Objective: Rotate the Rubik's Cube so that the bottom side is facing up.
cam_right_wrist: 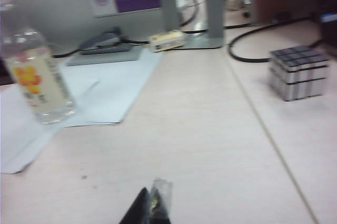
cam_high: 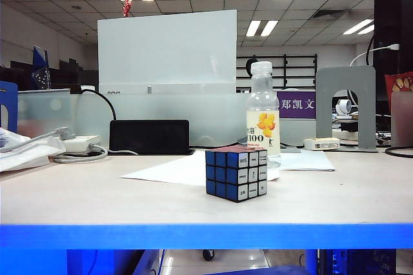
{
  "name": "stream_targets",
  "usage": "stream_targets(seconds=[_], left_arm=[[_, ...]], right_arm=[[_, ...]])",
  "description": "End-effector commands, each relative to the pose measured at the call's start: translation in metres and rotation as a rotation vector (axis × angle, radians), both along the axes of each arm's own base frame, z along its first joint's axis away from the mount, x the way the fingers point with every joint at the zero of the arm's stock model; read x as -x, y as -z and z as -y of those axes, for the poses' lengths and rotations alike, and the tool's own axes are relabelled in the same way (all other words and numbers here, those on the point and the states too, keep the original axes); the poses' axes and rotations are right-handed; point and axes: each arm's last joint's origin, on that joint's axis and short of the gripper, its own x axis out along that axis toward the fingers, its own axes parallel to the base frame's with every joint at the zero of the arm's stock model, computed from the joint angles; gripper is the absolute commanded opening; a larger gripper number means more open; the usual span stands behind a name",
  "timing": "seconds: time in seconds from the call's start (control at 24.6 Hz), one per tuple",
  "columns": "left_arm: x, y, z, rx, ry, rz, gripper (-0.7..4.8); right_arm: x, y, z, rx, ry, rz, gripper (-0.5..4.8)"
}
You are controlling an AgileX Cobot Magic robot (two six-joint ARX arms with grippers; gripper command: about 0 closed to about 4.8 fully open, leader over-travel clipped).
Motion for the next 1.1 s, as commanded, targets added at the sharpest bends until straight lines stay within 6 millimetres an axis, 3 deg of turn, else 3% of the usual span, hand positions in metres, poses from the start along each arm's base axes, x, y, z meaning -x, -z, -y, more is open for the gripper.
stream_targets(seconds=[0.04,0.28,0.49,0.73,0.89,1.1], left_arm=[[0.0,-0.006,0.002,0.04,0.065,0.056,-0.05],[0.001,-0.011,0.005,0.119,0.158,0.053,-0.04],[0.003,-0.02,0.005,0.116,0.153,0.082,-0.04],[0.006,-0.042,0.005,0.117,0.155,0.049,-0.02],[-0.013,-0.063,0.008,0.136,0.243,-0.035,-0.01],[-0.058,-0.077,0.032,0.155,0.439,-0.033,0.12]], right_arm=[[-0.001,-0.004,-0.001,-0.04,-0.038,0.061,-0.06],[0.001,-0.013,-0.005,-0.113,-0.169,0.089,-0.06],[0.007,-0.049,-0.008,-0.122,-0.247,0.151,-0.06],[-0.021,-0.074,-0.009,-0.14,-0.358,0.057,-0.06],[-0.027,-0.082,-0.015,-0.134,-0.383,0.107,-0.06],[-0.026,-0.082,-0.017,-0.134,-0.378,0.097,-0.06]])
